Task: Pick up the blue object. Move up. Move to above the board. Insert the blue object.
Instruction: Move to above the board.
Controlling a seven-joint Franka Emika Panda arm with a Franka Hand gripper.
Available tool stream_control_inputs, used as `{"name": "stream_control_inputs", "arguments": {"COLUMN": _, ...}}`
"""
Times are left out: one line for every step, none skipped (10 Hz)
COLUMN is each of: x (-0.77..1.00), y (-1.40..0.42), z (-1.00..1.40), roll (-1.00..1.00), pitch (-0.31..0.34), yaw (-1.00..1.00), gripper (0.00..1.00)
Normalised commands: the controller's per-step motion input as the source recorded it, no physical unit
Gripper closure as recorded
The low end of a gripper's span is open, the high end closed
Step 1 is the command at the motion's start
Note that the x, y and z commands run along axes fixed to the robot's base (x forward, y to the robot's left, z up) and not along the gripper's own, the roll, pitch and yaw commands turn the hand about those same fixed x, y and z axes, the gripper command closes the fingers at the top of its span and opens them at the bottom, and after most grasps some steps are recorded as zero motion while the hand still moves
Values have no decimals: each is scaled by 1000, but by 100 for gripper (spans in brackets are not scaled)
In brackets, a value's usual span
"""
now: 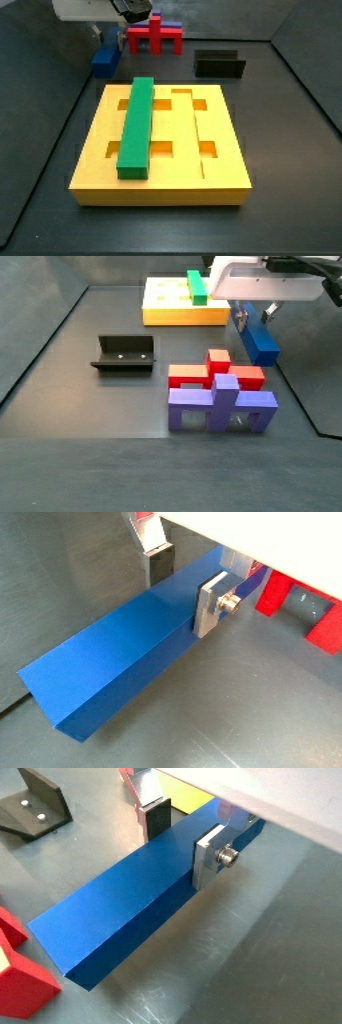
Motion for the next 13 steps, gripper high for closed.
{"name": "stream_control_inputs", "arguments": {"x": -5, "y": -5, "z": 1400, "roll": 0, "pitch": -3, "yaw": -5, "gripper": 100}}
{"name": "stream_control_inputs", "arguments": {"x": -51, "y": -6, "z": 1400, "roll": 6, "pitch": 36, "yaw": -6, "gripper": 100}}
{"name": "stream_control_inputs", "arguments": {"x": -38, "y": 1, "z": 1400, "roll": 22, "pitch": 14, "yaw": -3, "gripper": 100}}
{"name": "stream_control_inputs", "arguments": {"x": 10, "y": 2, "z": 1400, "roll": 21, "pitch": 39, "yaw": 1, "gripper": 100}}
{"name": "stream_control_inputs", "arguments": {"x": 24, "y": -2, "z": 1400, "roll": 12, "pitch": 64, "yaw": 1, "gripper": 100}}
{"name": "stream_control_inputs", "arguments": {"x": -6, "y": -10, "z": 1400, "roll": 11, "pitch": 87, "yaw": 2, "gripper": 100}}
{"name": "stream_control_inputs", "arguments": {"x": -2, "y": -9, "z": 789, "roll": 11, "pitch": 59, "yaw": 1, "gripper": 100}}
{"name": "stream_control_inputs", "arguments": {"x": 27, "y": -2, "z": 257, "roll": 7, "pitch": 44, "yaw": 2, "gripper": 100}}
{"name": "stream_control_inputs", "arguments": {"x": 869, "y": -1400, "z": 243, "roll": 71, "pitch": 290, "yaw": -94, "gripper": 100}}
{"name": "stream_control_inputs", "arguments": {"x": 868, "y": -1400, "z": 222, "roll": 87, "pitch": 316, "yaw": -70, "gripper": 100}}
{"name": "stream_control_inputs", "arguments": {"x": 939, "y": -1400, "z": 210, "roll": 73, "pitch": 358, "yaw": -21, "gripper": 100}}
{"name": "stream_control_inputs", "arguments": {"x": 959, "y": -1400, "z": 226, "roll": -2, "pitch": 335, "yaw": -23, "gripper": 100}}
{"name": "stream_control_inputs", "arguments": {"x": 933, "y": -1400, "z": 245, "roll": 25, "pitch": 234, "yaw": 3, "gripper": 100}}
